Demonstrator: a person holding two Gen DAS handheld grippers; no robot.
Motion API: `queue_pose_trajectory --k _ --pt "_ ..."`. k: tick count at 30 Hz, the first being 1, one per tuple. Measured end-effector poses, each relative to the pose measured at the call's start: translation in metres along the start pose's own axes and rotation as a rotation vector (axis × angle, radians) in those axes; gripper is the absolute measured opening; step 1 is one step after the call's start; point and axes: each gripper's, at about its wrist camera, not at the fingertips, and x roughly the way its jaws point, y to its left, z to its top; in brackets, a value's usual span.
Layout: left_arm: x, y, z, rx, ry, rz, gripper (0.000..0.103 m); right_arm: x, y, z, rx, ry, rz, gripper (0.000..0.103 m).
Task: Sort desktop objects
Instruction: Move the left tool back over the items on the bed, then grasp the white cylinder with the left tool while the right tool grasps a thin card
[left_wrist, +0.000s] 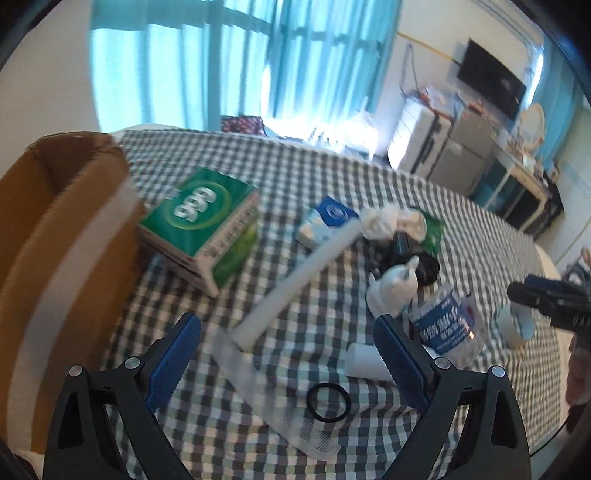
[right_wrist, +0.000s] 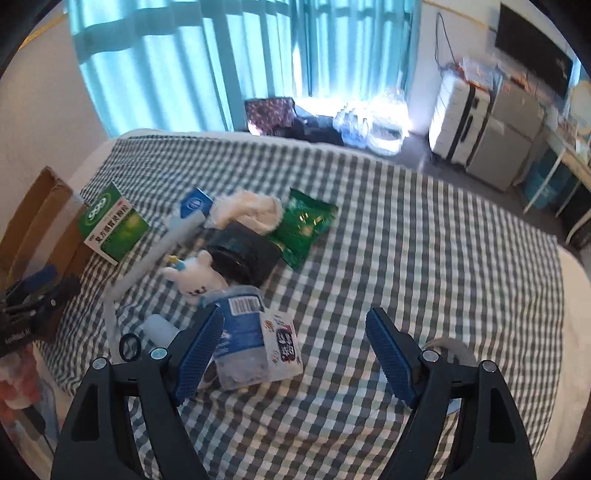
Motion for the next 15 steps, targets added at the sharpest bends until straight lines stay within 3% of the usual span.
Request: queue_pose_trajectory --k 6,11,15 --pt "0.013 -0.014 -0.010 0.063 0.035 -0.040 0.097 0.023 -0.007 0.001 -0.028 0.074 0.013 0.080" --pt "0.020 -0.026 -0.016 0.095 0.073 -0.080 0.097 0.037 -0.001 0.000 -0.049 0.132 0.030 0.073" --pt "0.020 -0.042 -0.024 0.155 0.085 -0.093 0.097 0.046 0.008 -0.002 -0.107 0.170 -0.033 0.069"
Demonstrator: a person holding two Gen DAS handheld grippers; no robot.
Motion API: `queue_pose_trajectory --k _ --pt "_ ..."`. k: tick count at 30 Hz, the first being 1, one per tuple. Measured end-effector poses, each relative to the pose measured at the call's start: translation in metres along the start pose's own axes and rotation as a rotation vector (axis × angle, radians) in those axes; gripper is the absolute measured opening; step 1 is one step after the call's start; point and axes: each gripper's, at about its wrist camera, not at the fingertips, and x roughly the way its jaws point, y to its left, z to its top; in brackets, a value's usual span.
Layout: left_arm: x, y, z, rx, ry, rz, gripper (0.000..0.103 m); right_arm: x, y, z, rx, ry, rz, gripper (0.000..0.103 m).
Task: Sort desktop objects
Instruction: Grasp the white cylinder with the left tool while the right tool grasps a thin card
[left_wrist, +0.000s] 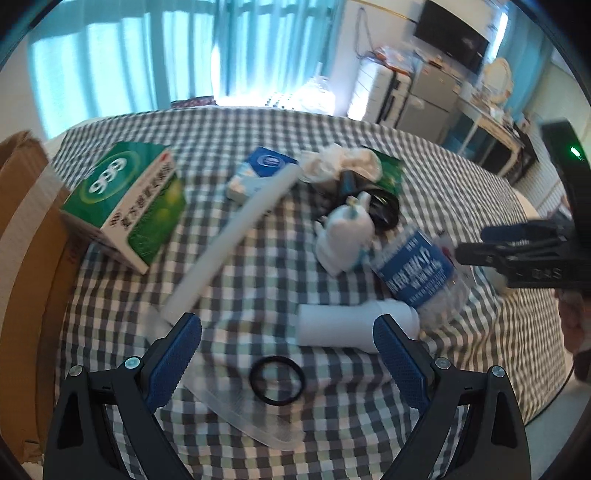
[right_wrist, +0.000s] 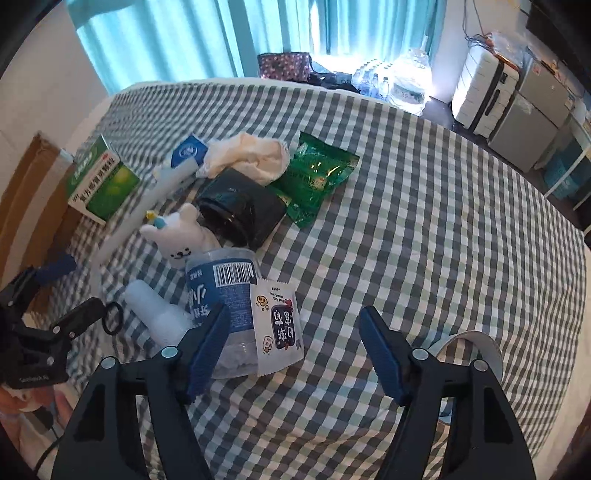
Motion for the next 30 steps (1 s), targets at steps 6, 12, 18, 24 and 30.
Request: queue_pose_trajectory --k 6,12,18,24,30 --pt "-0.003 -0.026 -0.007 0.105 -0.011 -0.009 0.097 0.011 -0.001 -0.004 -0.027 0.055 -0.087 0.066" --pt "0.004 -0.034 -0.010 0.134 0.001 -0.009 0.097 0.020 -0.005 -0.004 -0.006 0.092 -0.064 0.056" --pt "0.014 -0.037 -0.010 0.132 0.011 -0.023 0.097 0.038 -0.003 -0.005 -0.008 0.155 -0.049 0.018" --pt "0.014 -0.046 -0.013 0.179 -0.011 -0.054 0.097 0.021 0.001 -0.002 -0.012 0.095 -0.028 0.004" --pt "0.026 -0.055 -0.010 0.189 0.008 -0.054 0.098 0.013 -0.013 -0.003 0.052 0.080 0.009 0.004"
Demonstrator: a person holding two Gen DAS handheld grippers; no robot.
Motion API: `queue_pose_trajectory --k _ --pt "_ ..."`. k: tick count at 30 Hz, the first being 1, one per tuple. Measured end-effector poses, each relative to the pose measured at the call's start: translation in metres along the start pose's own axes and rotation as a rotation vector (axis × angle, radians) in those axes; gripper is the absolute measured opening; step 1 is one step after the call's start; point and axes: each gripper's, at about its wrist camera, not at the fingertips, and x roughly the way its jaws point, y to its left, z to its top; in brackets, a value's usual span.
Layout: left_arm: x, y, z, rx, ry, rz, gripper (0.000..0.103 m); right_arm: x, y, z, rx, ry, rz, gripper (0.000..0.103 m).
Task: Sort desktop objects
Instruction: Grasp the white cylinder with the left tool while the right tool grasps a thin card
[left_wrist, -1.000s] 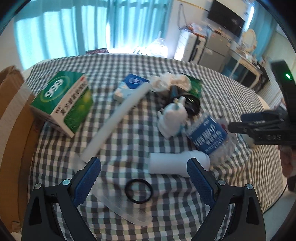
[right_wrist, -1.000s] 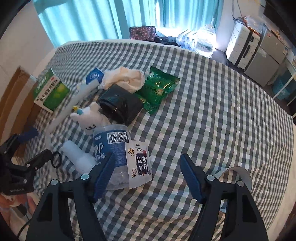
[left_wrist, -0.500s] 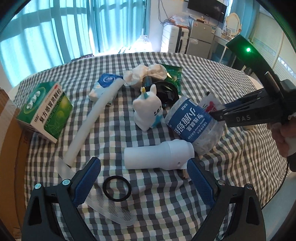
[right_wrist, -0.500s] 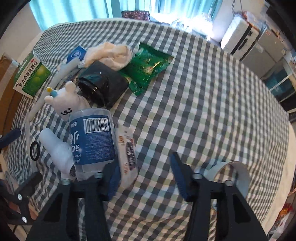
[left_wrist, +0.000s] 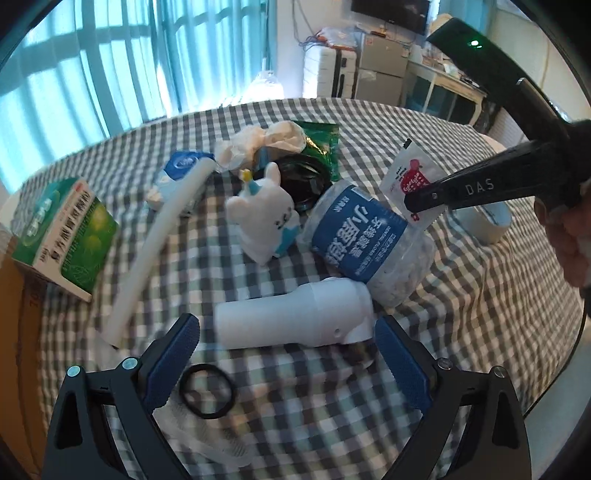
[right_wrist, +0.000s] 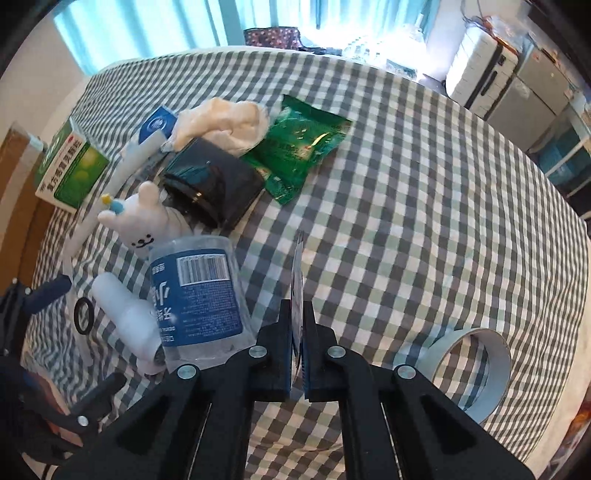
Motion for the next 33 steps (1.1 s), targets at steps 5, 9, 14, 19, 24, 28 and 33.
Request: queue_pose_trajectory --k 5,9,14,19,24,28,33 --pt "0.007 -0.015 0.004 0.025 -0.032 -0.036 0.098 -0.006 -0.011 0.001 0.035 -0.017 0.030 0.004" --pt "0.018 -0.016 -0.001 0.029 -0.019 0.022 0.098 -0.003 -0.010 0.004 0.024 -0.028 0.042 0.004" --pt "0.021 -0.012 0.001 0.026 -0.037 0.066 0.101 0.000 -0.011 0.007 0.020 -0.026 0.054 0.004" --pt "0.024 0.003 0.004 -0.060 -0.020 0.032 0.103 0.003 -0.011 0.011 0.025 -0.027 0.063 0.005" --pt "0.043 0.013 0.000 -0.139 0.055 -0.029 0.103 0.003 -0.009 0.011 0.022 -0.025 0.064 0.005" --pt "0.041 0.011 -0.001 -0.131 0.041 -0.038 0.102 0.003 -0.009 0.010 0.030 -0.025 0.059 0.005" --pt "0.033 0.014 0.004 -0.145 0.048 -0.057 0.102 0.002 -0.015 0.010 0.053 -0.027 0.057 0.005"
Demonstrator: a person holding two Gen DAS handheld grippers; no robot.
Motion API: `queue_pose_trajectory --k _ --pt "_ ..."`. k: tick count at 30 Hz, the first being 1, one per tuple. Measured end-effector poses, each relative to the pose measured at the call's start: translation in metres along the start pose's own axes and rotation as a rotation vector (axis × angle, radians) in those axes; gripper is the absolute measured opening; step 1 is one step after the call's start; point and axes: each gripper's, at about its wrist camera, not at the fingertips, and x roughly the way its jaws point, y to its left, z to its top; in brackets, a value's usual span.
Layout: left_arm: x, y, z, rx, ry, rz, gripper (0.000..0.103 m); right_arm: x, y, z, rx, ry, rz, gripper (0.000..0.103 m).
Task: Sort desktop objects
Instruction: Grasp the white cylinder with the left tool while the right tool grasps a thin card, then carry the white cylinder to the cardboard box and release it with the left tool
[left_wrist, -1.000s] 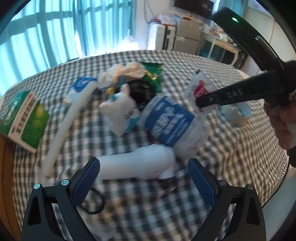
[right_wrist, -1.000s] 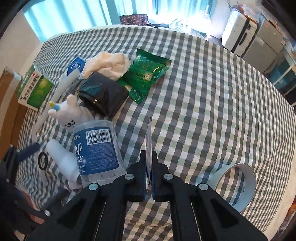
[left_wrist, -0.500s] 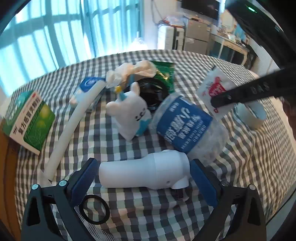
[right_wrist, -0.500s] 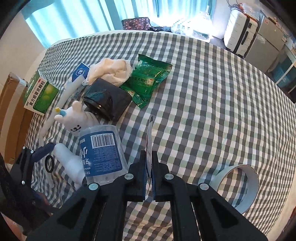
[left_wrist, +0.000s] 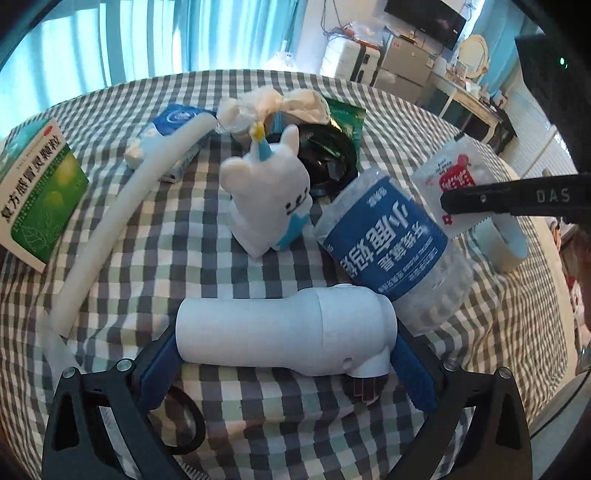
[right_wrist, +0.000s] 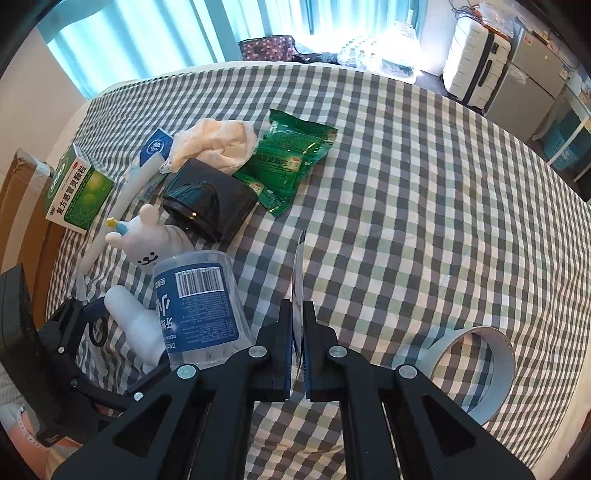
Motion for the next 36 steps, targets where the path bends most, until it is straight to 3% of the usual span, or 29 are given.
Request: queue_pose_trajectory --k 6,12,18,22,28,36 --pt "-0.026 0.002 0.012 -0.009 -0.067 0.023 0.102 -0.011 -0.009 0.000 0.041 -0.044 0.019 0.005" --pt "-0.076 0.009 0.028 -0.051 -0.204 0.034 0.102 -0.034 -0.018 -0.002 0.090 -0.131 0.053 0.005" --pt "-0.140 0.025 0.038 -0.029 -0.375 0.126 0.102 -0.077 -0.008 -0.010 0.083 -0.290 0.087 0.004" --pt "-0.171 0.047 0.043 -0.056 -0.430 0.202 0.102 -0.103 0.006 -0.016 0.080 -0.365 0.128 0.004" --pt "-0.216 0.100 0.029 -0.132 -0.485 0.286 0.102 -0.127 0.062 -0.015 0.001 -0.414 0.200 0.004" --pt "-0.258 0.186 0.010 -0.287 -0.529 0.335 0.102 -0.144 0.191 0.014 -0.177 -0.409 0.364 0.004"
